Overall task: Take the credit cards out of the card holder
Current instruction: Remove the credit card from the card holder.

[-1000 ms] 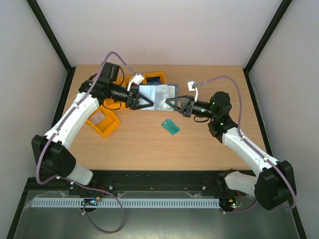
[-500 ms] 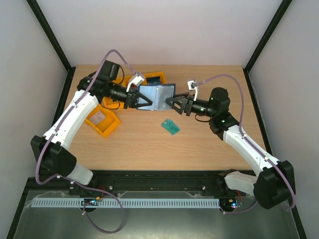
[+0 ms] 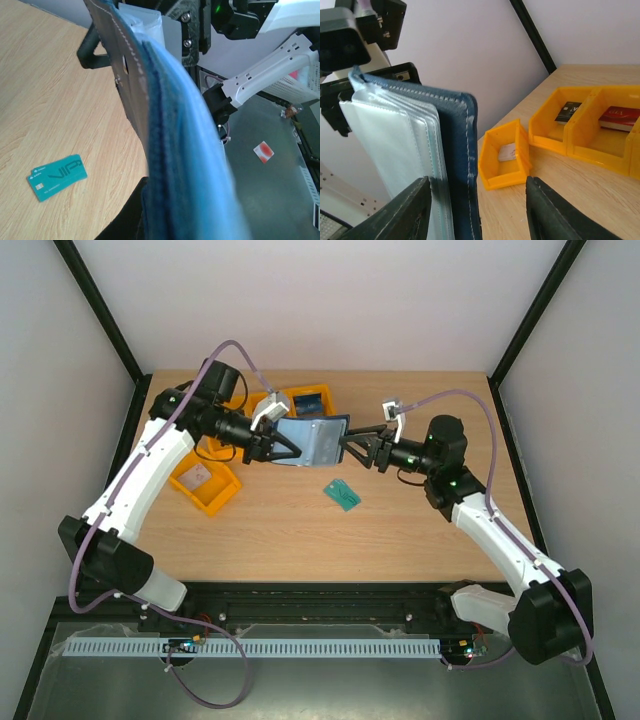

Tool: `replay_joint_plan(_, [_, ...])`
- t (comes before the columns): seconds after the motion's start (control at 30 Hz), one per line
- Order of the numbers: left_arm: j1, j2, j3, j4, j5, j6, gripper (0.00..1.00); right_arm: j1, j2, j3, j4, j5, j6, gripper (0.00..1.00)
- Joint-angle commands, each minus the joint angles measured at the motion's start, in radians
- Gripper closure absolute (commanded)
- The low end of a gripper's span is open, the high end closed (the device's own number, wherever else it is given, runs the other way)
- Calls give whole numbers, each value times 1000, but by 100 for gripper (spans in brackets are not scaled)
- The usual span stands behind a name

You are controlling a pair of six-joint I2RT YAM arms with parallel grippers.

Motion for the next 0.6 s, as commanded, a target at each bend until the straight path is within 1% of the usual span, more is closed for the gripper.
replay_joint_plan(0.0, [-23, -22, 43, -51, 15, 67, 98, 14, -32, -2, -2, 54, -44, 48])
replay_joint_plan(0.2, [-28, -24, 70, -114, 43, 136, 98, 19, -58, -12, -2, 101, -70, 48])
replay_joint_plan(0.27, [-30, -22, 80, -134, 50, 160, 98, 19, -56, -10, -2, 96, -73, 48])
replay_joint_plan(0.4, [-35, -18, 85, -144, 53, 176, 98, 27, -46, -10, 19, 41, -70, 39])
replay_joint_plan(0.57, [-43, -16, 87, -149, 50, 182, 98, 69, -35, -15, 69, 25, -63, 34])
